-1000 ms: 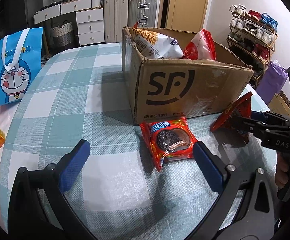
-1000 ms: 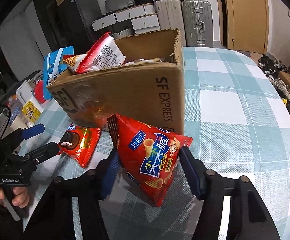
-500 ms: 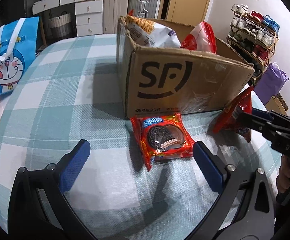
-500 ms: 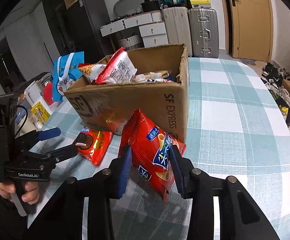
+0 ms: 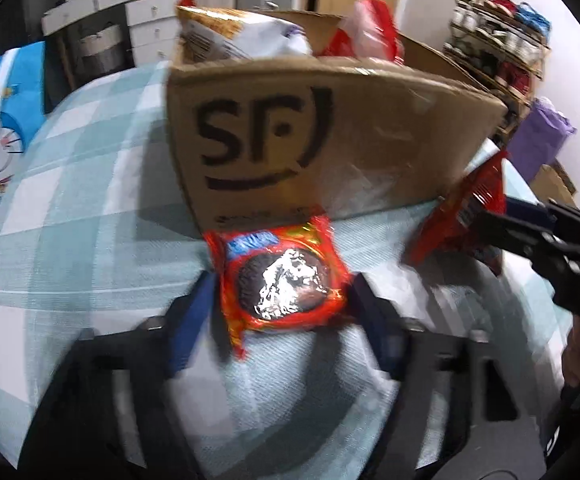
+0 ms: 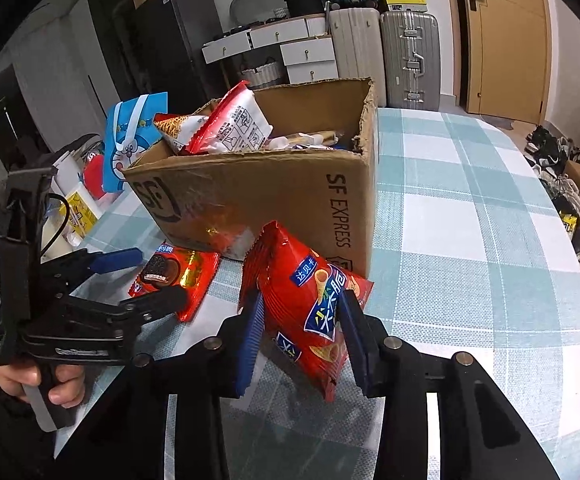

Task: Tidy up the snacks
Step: 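Lift both red packets and carry them toward the box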

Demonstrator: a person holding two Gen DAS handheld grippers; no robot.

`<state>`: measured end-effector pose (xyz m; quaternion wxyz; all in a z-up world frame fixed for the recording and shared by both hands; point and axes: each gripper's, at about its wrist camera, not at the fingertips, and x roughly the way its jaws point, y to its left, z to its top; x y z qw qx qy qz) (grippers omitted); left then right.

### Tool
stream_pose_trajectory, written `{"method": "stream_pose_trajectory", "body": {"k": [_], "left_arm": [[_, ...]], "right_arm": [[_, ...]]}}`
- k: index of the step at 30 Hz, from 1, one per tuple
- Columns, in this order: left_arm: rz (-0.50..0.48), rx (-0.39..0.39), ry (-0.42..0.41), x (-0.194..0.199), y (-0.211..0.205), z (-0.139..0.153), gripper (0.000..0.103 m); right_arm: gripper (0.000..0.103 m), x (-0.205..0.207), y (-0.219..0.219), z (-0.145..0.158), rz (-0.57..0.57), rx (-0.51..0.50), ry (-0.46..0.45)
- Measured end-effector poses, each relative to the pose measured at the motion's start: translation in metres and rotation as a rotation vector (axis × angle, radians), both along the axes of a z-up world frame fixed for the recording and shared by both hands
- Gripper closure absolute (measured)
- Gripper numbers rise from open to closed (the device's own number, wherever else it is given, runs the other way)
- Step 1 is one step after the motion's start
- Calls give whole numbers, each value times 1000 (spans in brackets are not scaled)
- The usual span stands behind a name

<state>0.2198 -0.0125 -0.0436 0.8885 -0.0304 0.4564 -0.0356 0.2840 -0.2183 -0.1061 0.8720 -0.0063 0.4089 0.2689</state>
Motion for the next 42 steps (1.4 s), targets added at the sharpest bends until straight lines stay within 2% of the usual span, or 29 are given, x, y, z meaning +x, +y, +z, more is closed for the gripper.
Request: {"method": "stream_pose_trajectory", "body": {"k": [3,6,12,14,18,24,28,32,42], "left_arm": [[-2,-18,-16,-4,2,2,53],[-4,-41,-16,-9,6,4,54],[5,-45,-25,-15,12,5,54],[6,-50,-28,-13,11,5,54],[0,-58,-34,-17,19,5,54],[-11,-57,-44,-29,15,9,55],[-17,-56,-45,-30,14,10,55],[-20,-63,-46,-30,15,10,56],[-39,-87,-58,-32,18,16,57]], "right_arm": [[64,1,-1,0,-2,-4,1],[64,2,-1,0,-7,-9,3],[46,8,-4,-8,-46,-9,33],[34,12,-6,-12,-64,5,52],[30,21,-7,-21,-73,46,98],[31,32,-4,-29,-78,88,131],[43,29,-4,-27,-69,89,101],[51,23,-6,-23,-57,101,88],[53,13,-12,-9,-30,128,61]]}}
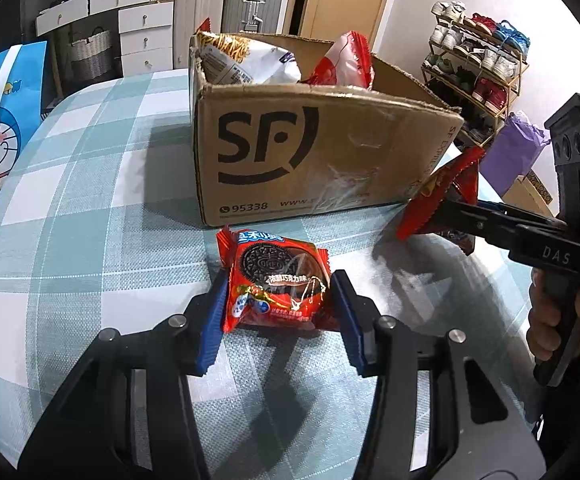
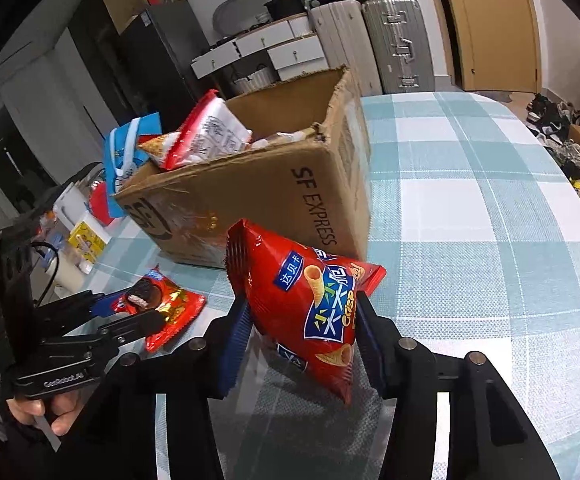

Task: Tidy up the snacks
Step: 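Lift both red packets and carry them toward the box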

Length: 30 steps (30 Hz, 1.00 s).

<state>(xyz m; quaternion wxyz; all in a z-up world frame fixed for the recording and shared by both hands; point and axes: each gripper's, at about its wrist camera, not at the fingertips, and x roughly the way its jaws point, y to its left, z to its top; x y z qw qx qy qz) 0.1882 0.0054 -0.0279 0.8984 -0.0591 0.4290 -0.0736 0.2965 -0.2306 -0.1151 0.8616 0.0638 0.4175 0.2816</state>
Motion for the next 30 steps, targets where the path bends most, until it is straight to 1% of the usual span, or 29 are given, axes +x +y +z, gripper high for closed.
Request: {"method": "stream_pose_trajectory", "body": {"k": [5,8,19,24,30], "left_arm": [[-12,-20,-8,-1,1,3,58],[-18,-16,-14,-2,-1,5,59],[-32,-32,-45,-12,-5,18,59],[-31,-33,-70,-18,-7,30,59],[-19,-36,-129,-33,-8,55,59]], "right_arm": [[53,-6,1,9,31,24,-15],[53,-9,2,12,48,39,-18],[53,-15,2,20,72,63,-37],[53,-22,5,29,94,75,-66],[53,-29,5,41,106,95,-97]]}}
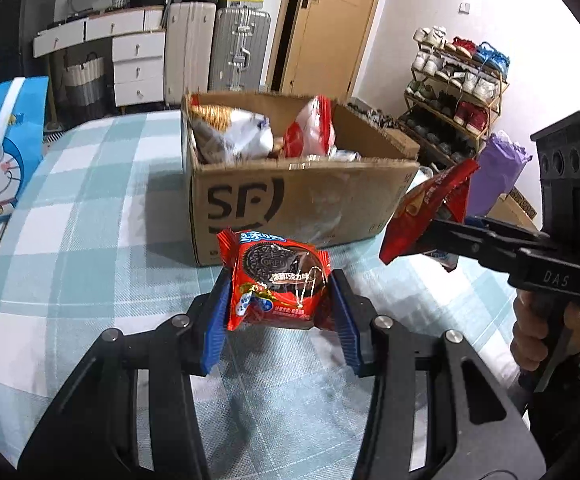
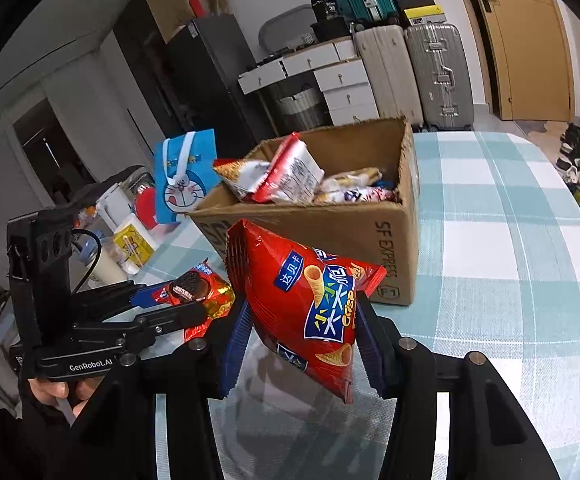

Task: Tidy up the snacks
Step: 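Lift both red packets and carry them toward the box, then lower both held packets into the box and open both grippers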

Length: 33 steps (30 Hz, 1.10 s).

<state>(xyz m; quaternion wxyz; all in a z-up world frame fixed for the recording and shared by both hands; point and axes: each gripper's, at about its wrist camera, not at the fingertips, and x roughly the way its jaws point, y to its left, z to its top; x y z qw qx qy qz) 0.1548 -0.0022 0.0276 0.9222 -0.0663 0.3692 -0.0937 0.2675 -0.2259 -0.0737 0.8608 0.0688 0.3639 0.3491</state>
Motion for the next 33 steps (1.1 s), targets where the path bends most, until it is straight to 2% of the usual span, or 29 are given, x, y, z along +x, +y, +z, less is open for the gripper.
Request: {"method": "stream_pose_trajectory", "body": {"k": [10,19,27,33], "left_arm": [[39,-23,-90,-14,10,48,59],[82,-45,-144,7,19,88,59],[95,-45,-163,36,19,104,59],[109,-47,-164,67,15,103,59]], "right_arm": [[53,-9,-5,29,-13,39,-74],[53,5,1,61,-41,51,-131],[53,32,7,72,-93,73,-139],[53,51,12,70,-121,99,-113]]}}
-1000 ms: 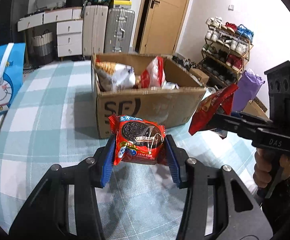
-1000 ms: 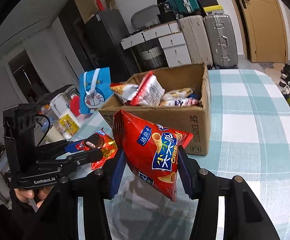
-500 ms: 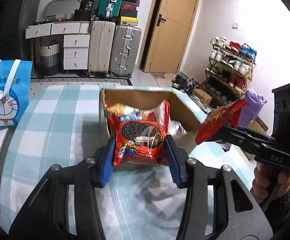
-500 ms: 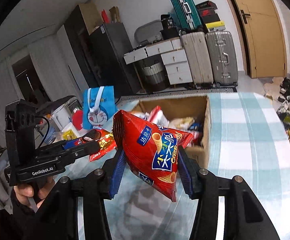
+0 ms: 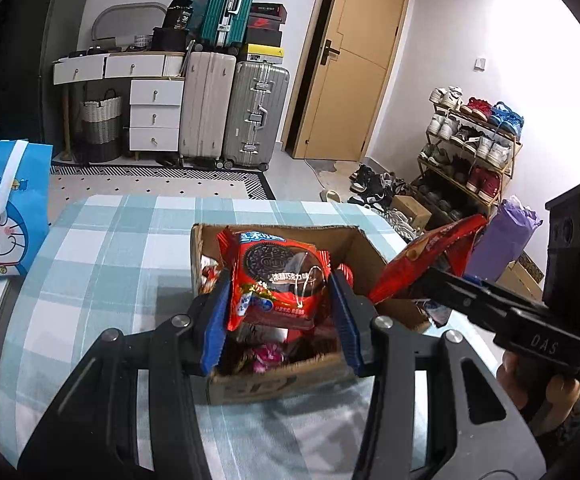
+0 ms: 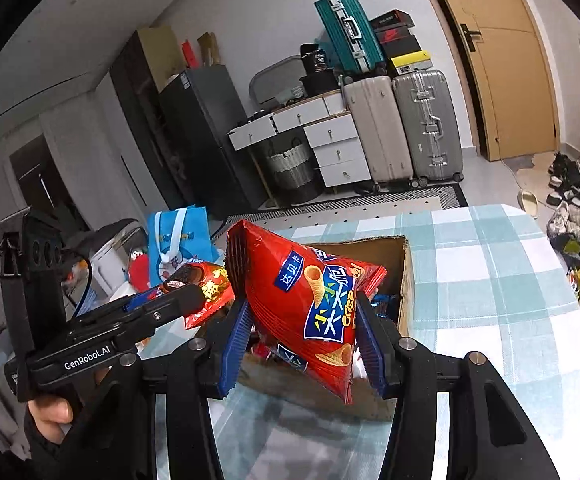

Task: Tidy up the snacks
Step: 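Lower both held packets into the box and open both grippers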

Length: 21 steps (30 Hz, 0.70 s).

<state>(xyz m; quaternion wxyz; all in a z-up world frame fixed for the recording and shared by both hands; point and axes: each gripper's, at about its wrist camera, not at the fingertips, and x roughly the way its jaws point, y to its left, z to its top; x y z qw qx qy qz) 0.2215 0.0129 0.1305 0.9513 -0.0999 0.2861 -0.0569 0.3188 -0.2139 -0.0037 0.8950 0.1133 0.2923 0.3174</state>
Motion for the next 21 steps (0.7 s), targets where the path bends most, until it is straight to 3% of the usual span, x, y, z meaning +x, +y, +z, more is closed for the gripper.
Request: {"method": "stream_pose_trajectory", "body": {"k": [12,21], "left_arm": [[1,22,56,72,-12,-28,59],[3,43,80,99,-17,-50,59]], "right_arm": [[53,35,12,-14,-18,14,55],[53,59,18,-22,-38,24,82]]}}
